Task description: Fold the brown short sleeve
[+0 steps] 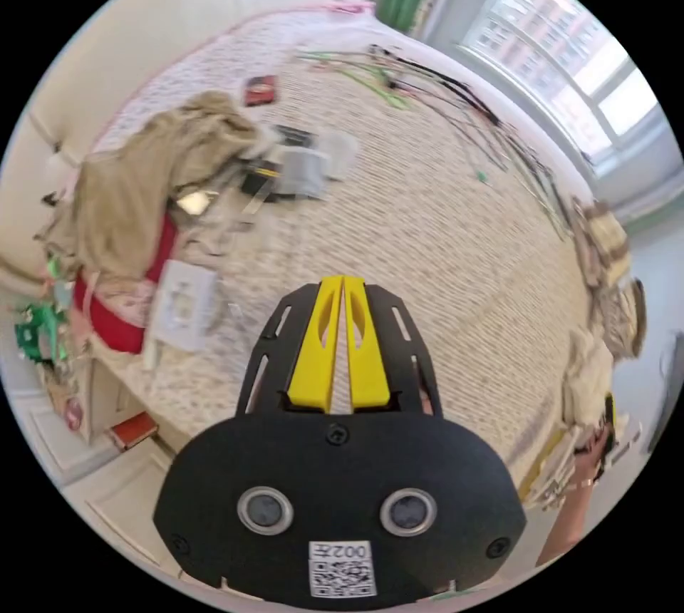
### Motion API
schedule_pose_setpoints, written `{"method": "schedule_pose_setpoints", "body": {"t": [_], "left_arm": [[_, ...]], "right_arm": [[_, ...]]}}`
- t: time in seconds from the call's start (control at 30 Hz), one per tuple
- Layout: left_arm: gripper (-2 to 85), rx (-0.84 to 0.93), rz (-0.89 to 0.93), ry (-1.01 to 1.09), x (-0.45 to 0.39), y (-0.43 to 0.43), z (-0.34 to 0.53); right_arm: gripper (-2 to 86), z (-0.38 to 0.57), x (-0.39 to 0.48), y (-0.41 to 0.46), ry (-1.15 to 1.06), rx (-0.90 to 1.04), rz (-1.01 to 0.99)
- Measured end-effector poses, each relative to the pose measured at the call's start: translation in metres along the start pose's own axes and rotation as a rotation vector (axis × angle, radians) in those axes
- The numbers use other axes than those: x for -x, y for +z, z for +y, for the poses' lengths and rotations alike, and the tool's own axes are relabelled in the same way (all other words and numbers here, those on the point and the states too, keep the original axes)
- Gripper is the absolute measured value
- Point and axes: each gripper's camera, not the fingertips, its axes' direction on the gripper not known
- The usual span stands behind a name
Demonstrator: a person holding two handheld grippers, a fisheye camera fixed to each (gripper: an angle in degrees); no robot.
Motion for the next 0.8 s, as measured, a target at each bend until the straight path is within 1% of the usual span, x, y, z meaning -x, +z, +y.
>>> {"method": "schedule_pose_setpoints", "body": {"t": [0.03,0.07,0.1,0.17,0.2,0.27,0.33,0.37,0.4,0.43,0.5,0.53,0.57,0.63,0.67,0.7,0.73,0.8], "left_arm": [[0.5,-0.012,-0.052,-0.007,0.015,-0.002,-0.006],[1.6,-0.036,-0.168,-0.025,0.043,-0.007,-0.019],[4.9,-0.044,-0.273,-0.043,0.068,-0.010,-0.034],[7.9,-0.044,-0.375,-0.080,0.101,-0.012,-0.059],[8.8,-0.036,-0.392,-0.119,0.120,-0.012,-0.074],[9.3,-0.028,-0.365,-0.124,0.138,-0.010,-0.095],[7.4,0.055,-0.330,-0.077,0.145,0.007,-0.111],[4.1,0.156,-0.296,-0.046,0.146,0.021,-0.119],[1.6,0.200,-0.250,-0.050,0.145,0.024,-0.121],[0.3,0.175,-0.206,-0.057,0.143,0.018,-0.119],[-0.5,0.014,0.064,-0.046,0.120,-0.030,-0.101],[-0.6,-0.019,0.113,-0.027,0.111,-0.045,-0.093],[-0.7,-0.082,0.187,0.022,0.088,-0.077,-0.074],[-0.8,-0.143,0.308,0.130,0.047,-0.126,-0.036],[-0.8,-0.158,0.402,0.226,0.014,-0.155,-0.008],[-0.8,-0.146,0.489,0.335,-0.023,-0.179,0.021],[-0.8,-0.131,0.525,0.391,-0.042,-0.188,0.035],[-0.8,-0.010,0.649,0.631,-0.116,-0.210,0.092]], "right_arm": [[7.0,0.009,0.012,-0.003,-0.018,0.070,-0.058],[7.1,0.014,0.017,-0.004,-0.027,0.102,-0.082],[6.9,0.023,0.028,-0.007,-0.045,0.152,-0.120],[6.7,0.036,0.042,-0.015,-0.083,0.191,-0.135],[6.5,0.044,0.051,-0.019,-0.108,0.214,-0.133],[6.5,0.053,0.060,-0.024,-0.122,0.256,-0.144],[6.2,0.057,0.068,-0.031,-0.118,0.316,-0.192],[6.1,0.057,0.069,-0.033,-0.115,0.329,-0.198],[5.7,0.055,0.071,-0.038,-0.102,0.348,-0.206],[5.3,0.052,0.071,-0.046,-0.083,0.356,-0.221],[4.6,0.044,0.071,-0.061,-0.055,0.357,-0.252],[4.2,0.039,0.072,-0.073,-0.045,0.350,-0.270],[3.8,0.036,0.073,-0.079,-0.043,0.346,-0.279],[2.4,0.025,0.078,-0.106,-0.041,0.320,-0.317],[2.1,0.022,0.080,-0.113,-0.041,0.315,-0.328],[1.6,0.017,0.084,-0.127,-0.044,0.308,-0.350],[1.3,0.013,0.088,-0.139,-0.056,0.300,-0.370],[0.9,0.008,0.094,-0.157,-0.084,0.281,-0.370]]}}
